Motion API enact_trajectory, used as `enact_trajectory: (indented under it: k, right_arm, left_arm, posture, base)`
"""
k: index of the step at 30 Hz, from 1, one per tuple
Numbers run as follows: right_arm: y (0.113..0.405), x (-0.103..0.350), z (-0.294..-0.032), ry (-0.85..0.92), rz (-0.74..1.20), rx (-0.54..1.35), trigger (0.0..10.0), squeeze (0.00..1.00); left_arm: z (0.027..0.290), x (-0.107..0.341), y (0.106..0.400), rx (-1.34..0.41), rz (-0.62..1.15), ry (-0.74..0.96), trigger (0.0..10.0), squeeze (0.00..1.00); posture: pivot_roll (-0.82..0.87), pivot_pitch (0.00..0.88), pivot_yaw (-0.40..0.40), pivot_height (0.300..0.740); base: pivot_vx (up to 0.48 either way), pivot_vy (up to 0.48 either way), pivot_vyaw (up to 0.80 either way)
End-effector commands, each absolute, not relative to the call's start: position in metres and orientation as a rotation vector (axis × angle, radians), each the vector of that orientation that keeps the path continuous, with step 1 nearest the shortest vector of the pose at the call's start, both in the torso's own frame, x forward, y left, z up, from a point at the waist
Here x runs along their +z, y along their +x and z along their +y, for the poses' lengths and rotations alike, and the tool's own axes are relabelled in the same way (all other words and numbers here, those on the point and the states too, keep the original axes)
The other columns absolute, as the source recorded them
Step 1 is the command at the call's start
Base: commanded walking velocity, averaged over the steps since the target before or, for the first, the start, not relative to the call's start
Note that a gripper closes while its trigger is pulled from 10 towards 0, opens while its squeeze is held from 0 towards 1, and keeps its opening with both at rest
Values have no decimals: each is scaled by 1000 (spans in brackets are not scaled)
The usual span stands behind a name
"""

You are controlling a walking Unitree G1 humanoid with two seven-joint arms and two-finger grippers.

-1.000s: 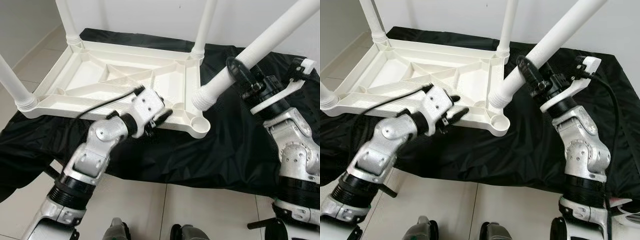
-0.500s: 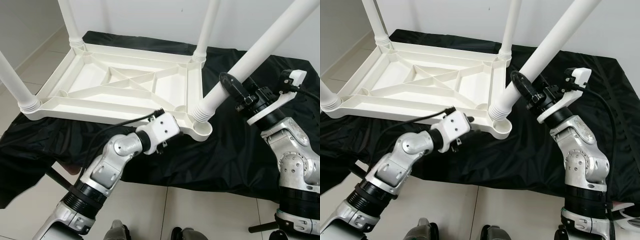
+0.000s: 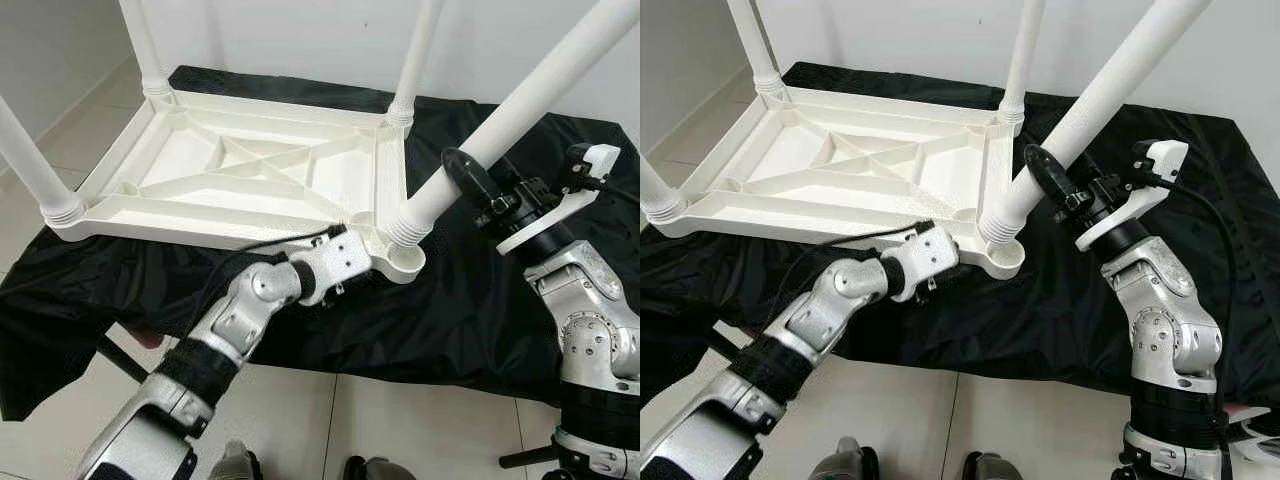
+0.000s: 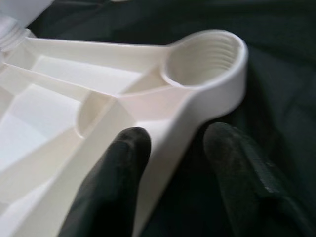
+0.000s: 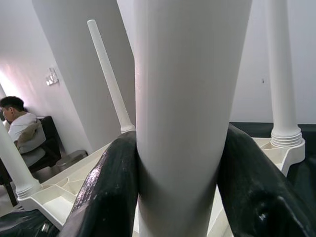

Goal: Building children table

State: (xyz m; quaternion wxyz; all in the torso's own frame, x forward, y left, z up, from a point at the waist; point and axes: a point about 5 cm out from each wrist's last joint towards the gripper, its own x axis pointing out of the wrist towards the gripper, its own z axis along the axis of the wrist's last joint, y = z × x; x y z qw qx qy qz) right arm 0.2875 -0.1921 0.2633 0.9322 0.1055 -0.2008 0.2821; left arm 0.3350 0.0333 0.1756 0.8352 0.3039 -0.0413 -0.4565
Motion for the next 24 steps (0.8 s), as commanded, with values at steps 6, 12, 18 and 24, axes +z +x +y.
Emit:
enact_trajectory:
  k: [6,12,18,24]
  right_arm:
    - [283,269,-196,190,-443,565,10000,0]
    - [284,272,-198,180,-447,563,10000,0]
    - [284,273,-200,173,-447,556,10000,0]
    - [284,273,-200,176,-448,553,10000,0]
  left_arm:
    - [36,186,349,-911,-144,677,10000,0]
    - [29,171,344,-1049,-99,695,10000,0]
    - [19,163,335,-1203,-69,656,10000,0]
    - [14,154,340,-1192,-47,716,10000,0]
  posture:
    - [-90,101,3,740]
    - [-95,99,2,740]
    - [-94,105,4,740]
    - [-90,113,3,740]
  base:
    - [0,0,0]
    - [0,0,0]
    - [0,0,0]
    - [0,0,0]
